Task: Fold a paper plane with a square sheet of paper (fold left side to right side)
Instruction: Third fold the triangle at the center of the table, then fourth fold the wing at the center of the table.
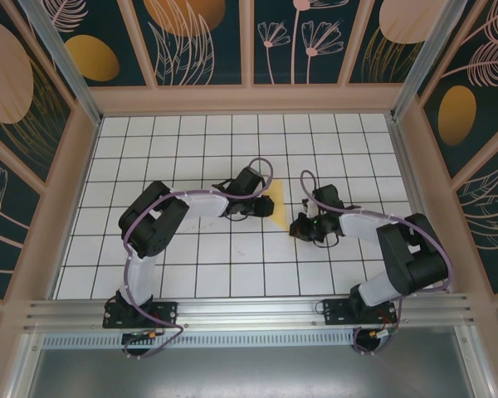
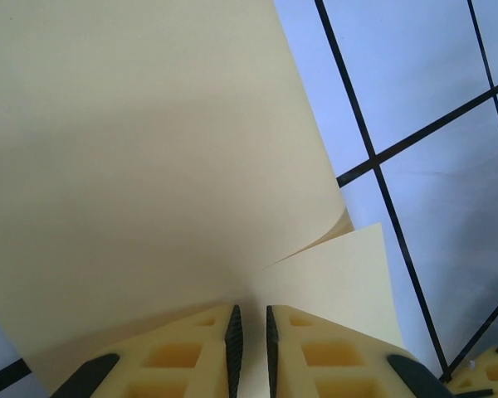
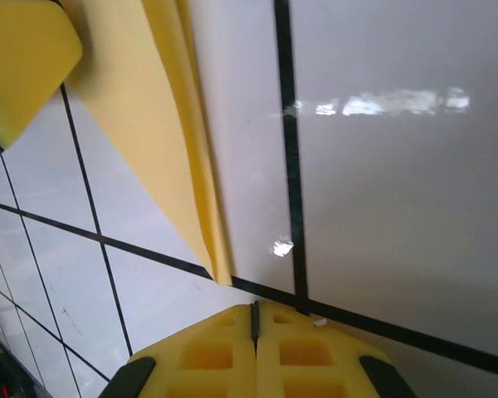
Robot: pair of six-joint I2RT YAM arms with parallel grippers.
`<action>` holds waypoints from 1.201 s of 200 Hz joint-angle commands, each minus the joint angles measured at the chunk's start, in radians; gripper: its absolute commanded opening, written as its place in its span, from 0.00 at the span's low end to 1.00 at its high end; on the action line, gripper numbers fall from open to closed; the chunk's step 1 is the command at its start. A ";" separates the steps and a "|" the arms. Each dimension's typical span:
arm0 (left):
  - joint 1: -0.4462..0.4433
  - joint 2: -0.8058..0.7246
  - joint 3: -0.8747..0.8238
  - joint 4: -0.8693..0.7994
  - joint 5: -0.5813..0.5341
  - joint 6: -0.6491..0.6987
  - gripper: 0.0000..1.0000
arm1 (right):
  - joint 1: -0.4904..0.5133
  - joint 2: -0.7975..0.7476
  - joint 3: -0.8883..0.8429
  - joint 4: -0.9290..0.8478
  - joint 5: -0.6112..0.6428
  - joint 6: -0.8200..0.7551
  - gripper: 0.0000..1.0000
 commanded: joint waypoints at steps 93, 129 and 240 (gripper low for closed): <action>0.090 -0.289 -0.082 -0.059 0.010 -0.035 0.55 | -0.030 -0.080 0.106 0.117 0.044 -0.152 0.29; 0.111 -0.250 -0.134 -0.008 0.065 -0.072 0.58 | -0.017 0.059 0.175 0.132 0.047 -0.187 0.33; 0.110 -0.075 -0.069 0.079 0.144 -0.135 0.63 | -0.012 0.206 0.219 0.137 0.125 -0.200 0.25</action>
